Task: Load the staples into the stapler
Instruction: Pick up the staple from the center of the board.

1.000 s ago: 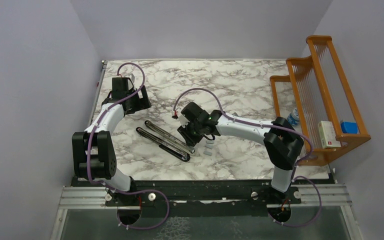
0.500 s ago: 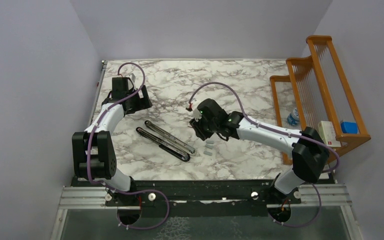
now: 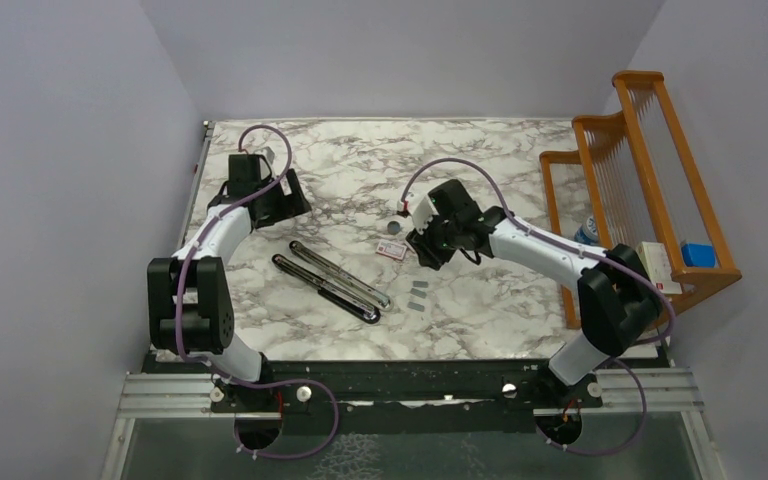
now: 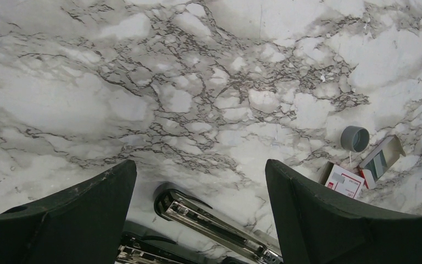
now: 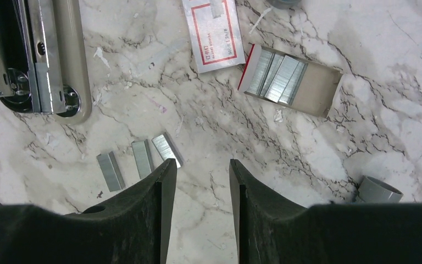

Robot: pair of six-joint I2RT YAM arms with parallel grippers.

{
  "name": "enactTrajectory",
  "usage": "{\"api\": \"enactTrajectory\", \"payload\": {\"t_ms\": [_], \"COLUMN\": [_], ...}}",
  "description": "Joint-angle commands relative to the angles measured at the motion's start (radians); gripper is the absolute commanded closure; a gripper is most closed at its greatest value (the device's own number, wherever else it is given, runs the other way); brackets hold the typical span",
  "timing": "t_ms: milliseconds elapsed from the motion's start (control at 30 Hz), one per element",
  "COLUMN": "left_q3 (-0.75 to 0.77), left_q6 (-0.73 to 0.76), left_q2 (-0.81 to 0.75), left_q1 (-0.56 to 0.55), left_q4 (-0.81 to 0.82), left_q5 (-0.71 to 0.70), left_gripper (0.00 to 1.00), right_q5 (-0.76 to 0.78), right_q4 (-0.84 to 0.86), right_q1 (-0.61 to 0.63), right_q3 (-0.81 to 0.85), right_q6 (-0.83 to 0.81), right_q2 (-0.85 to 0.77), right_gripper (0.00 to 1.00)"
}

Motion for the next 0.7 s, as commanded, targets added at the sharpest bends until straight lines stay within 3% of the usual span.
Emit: {"api": "enactTrajectory", "payload": {"t_ms": [0,667], "left_q3": [0.069,0.187], "left_q6": [-0.033,0.026], "left_q2": [0.012,0.016], "left_q1": [-0.036,-0.068], "left_q4": [-0.011,-0.11], "left_q5": [0.041,-0.007], "left_gripper": [0.09,0.09], "right_q5": [-0.149,-0.229], "right_q4": [0.023,0.094], "right_q1": [-0.038,-0.047], "right_q3": [-0.025,-0.082], "right_q6": [-0.134,-0.193], "right_q2": [0.034,0.12], "right_gripper": [0.56,0.52]}}
